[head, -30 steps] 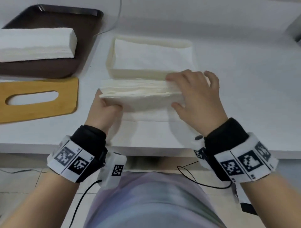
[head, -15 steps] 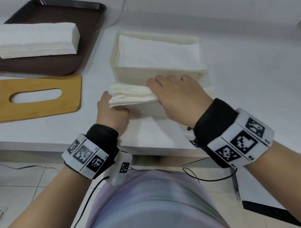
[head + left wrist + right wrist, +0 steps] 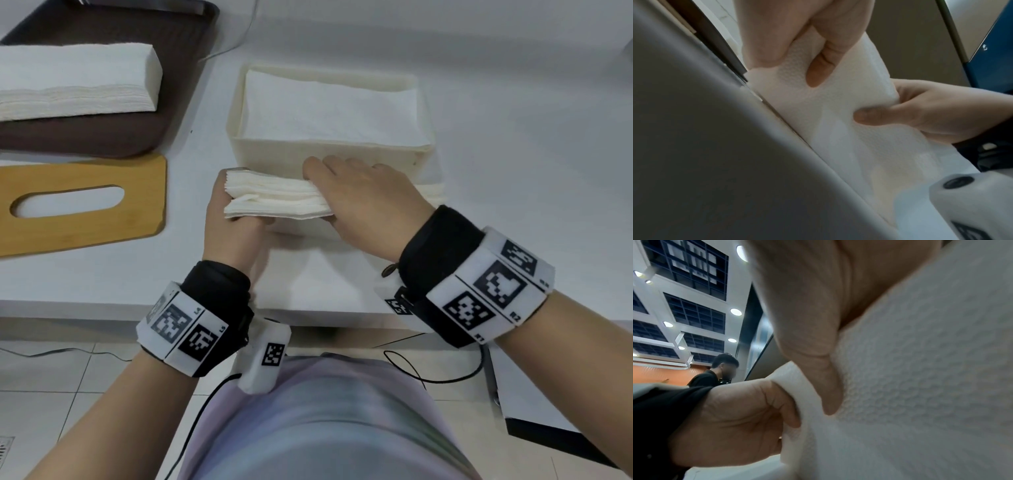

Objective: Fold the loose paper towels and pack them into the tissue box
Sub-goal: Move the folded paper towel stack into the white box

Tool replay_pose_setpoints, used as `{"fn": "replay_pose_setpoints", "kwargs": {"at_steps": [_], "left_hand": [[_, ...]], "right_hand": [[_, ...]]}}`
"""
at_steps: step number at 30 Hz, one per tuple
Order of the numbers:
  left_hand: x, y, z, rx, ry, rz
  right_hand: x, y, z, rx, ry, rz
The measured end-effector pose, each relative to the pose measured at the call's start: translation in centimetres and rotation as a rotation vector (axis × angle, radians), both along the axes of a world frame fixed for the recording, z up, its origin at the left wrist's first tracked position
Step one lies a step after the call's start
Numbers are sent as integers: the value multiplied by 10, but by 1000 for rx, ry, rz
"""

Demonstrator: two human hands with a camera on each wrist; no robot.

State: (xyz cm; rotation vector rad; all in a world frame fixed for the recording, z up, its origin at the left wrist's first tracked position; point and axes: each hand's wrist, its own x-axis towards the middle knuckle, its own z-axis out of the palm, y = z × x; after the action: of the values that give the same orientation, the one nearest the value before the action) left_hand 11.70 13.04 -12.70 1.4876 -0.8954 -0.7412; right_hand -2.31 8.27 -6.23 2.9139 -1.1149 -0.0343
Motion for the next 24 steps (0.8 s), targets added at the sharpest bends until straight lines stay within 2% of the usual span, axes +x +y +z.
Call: {"fn": "replay_pose_setpoints", "kwargs": {"at_steps": [4,6,12,17,19,21,24], "left_hand": [[-2,-2,-2,-36,177,8],[-3,-1,-3,-50,183,-13],[2,-4,-5,-18,32,-69],[-1,2,-9,102,-246,-65],[-1,3,-11,113,-289,-46],[-1,2,-10,92,-250,-71],[-1,4,-5,24,-75,-93]], "right_hand": [[-3,-5,6,90,54,-76],[-3,-6,9,61,70,-79],[5,-4,8,65,33,3],[2,-5,14,-38,25,48],[3,-6,11,-25,21,64],[4,-7,10,3,2,54],[6,-9,13,9,-51,40]]}}
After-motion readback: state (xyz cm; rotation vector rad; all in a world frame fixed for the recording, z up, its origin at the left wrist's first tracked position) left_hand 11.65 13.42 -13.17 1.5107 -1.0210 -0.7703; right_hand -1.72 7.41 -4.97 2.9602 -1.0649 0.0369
